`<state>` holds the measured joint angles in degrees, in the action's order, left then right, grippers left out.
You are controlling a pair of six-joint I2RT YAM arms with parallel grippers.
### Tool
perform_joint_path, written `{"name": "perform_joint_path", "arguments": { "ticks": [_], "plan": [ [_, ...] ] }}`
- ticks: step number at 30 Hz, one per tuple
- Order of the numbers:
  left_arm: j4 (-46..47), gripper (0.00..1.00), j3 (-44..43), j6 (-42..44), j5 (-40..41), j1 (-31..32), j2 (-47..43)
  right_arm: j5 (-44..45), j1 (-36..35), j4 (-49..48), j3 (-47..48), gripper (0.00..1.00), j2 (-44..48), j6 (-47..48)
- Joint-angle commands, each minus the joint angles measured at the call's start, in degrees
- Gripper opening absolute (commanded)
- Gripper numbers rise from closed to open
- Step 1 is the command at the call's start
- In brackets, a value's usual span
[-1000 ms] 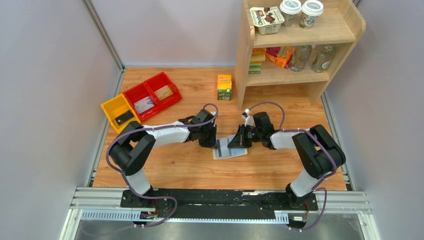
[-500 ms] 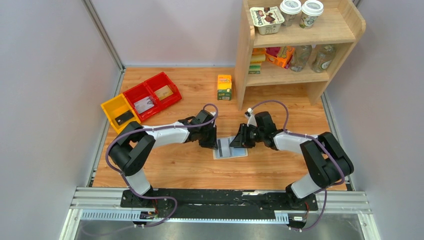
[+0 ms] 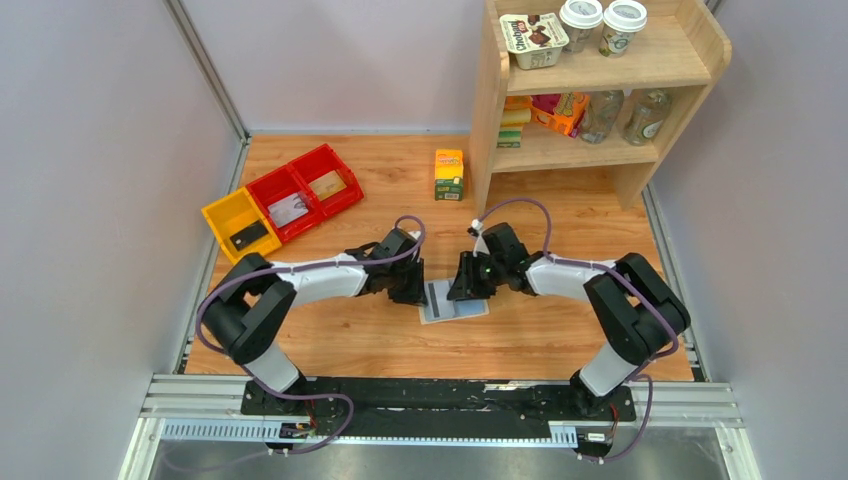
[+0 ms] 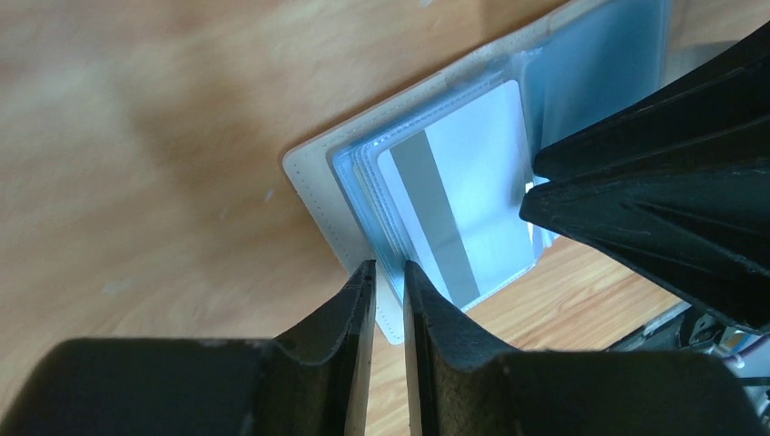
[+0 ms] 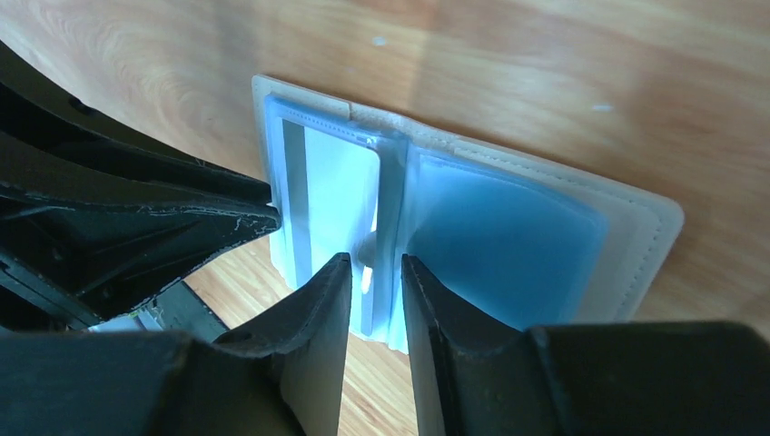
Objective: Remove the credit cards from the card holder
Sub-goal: Remove the credit card from the card holder.
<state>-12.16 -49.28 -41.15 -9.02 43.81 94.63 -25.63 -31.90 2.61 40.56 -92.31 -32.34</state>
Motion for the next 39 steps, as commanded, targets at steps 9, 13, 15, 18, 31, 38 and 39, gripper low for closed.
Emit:
{"name": "perform_joint_path", "arguments": {
  "ticks": [9,13,15,18,31,38,39],
  "plan": [
    [-6.91,0.3,10.0,-2.01,5.94,-5.23,-19.56,8.65,-8.97,2.21,7.78,0.38,-0.87,-6.78],
    [-5.25,0.36,8.33,-2.62,3.31,-5.23,-19.84,12.96,-8.53,6.7,8.4,0.43,3.53,-4.58],
    [-3.76,0.39,7.45,-3.06,1.64,-5.14,-18.79,14.55,-7.57,8.37,7.88,0.44,4.94,-4.05],
    [-1.73,0.41,5.69,-3.94,0.32,-4.62,-15.89,14.47,-5.2,8.73,5.86,0.45,5.65,-3.96],
    [0.83,0.41,3.92,-5.35,0.14,-2.59,-8.15,9.72,-2.55,3.63,0.67,0.45,2.93,-5.81],
    [-0.14,0.41,2.7,-5.17,0.05,-1.98,-5.25,9.02,-2.47,3.01,0.67,0.43,1.96,-5.81],
    [-0.84,0.41,2.52,-5.17,0.23,-1.89,-5.42,9.02,-2.47,3.01,0.58,0.43,1.96,-5.81]
  ]
}}
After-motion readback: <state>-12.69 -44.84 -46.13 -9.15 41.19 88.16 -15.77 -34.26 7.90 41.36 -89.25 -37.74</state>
